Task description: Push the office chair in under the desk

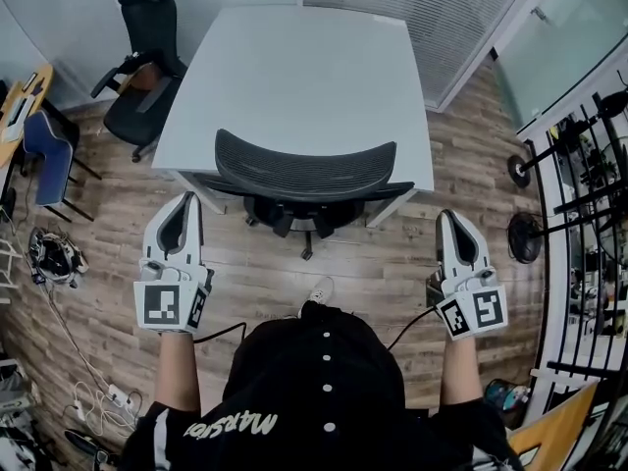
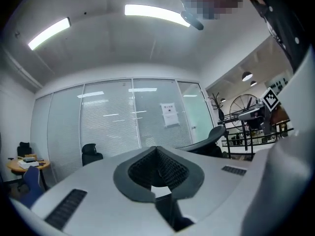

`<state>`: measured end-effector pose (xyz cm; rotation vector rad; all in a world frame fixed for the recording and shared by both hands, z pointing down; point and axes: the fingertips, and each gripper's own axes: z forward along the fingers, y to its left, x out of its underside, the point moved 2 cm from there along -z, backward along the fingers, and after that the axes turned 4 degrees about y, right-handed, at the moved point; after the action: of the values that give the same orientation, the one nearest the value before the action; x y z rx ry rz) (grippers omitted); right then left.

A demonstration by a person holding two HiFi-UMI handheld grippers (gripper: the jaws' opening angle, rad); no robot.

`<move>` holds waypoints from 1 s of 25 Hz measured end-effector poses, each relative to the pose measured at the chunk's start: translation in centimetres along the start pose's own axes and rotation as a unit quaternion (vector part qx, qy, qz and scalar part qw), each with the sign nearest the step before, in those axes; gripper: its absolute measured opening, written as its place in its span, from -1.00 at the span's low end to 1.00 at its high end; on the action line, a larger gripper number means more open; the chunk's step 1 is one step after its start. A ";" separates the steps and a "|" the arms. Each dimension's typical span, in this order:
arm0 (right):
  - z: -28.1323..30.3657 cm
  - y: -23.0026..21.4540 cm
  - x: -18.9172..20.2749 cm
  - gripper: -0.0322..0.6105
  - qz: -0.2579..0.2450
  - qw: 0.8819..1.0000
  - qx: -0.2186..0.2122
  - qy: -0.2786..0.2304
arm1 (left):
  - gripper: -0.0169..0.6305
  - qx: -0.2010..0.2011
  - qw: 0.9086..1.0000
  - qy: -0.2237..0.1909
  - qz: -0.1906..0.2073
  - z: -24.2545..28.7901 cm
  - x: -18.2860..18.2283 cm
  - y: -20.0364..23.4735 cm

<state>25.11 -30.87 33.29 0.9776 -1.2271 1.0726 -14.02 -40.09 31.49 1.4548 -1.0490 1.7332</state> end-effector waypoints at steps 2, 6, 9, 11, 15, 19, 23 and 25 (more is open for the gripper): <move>-0.5 -0.1 -0.6 -0.80 0.006 1.000 0.007 -0.011 | -0.89 0.014 1.000 -0.004 -0.018 -0.4 -0.4 -0.1; -1.5 -0.8 -1.4 -0.81 0.017 0.999 0.025 -0.037 | -0.90 0.018 1.000 -0.009 -0.019 -1.1 -0.6 0.1; -2.3 -1.2 -1.9 -0.81 0.024 0.998 0.038 -0.054 | -0.90 0.004 0.999 -0.014 -0.040 -1.6 -1.0 0.8; -2.7 -1.6 -2.0 -0.81 0.024 0.997 0.047 -0.059 | -0.90 -0.012 0.998 -0.024 -0.055 -2.0 -1.3 1.4; -3.2 -2.6 -2.0 -0.81 0.030 0.996 0.064 -0.062 | -0.90 -0.043 0.997 -0.023 -0.064 -2.5 -1.0 2.6; -3.1 -3.1 -1.8 -0.81 0.029 0.995 0.080 -0.058 | -0.90 -0.063 0.996 -0.016 -0.060 -2.5 -0.5 2.9; -2.6 -3.0 -1.7 -0.81 0.025 0.995 0.082 -0.059 | -0.90 -0.070 0.996 -0.013 -0.053 -2.4 -0.1 2.9; -2.3 -3.0 -1.6 -0.81 0.023 0.995 0.084 -0.055 | -0.90 -0.072 0.996 -0.013 -0.054 -2.2 0.0 2.9</move>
<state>28.51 -29.43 31.47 1.1541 -1.2679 1.1854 -17.56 -39.51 30.79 1.4202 -1.0648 1.5353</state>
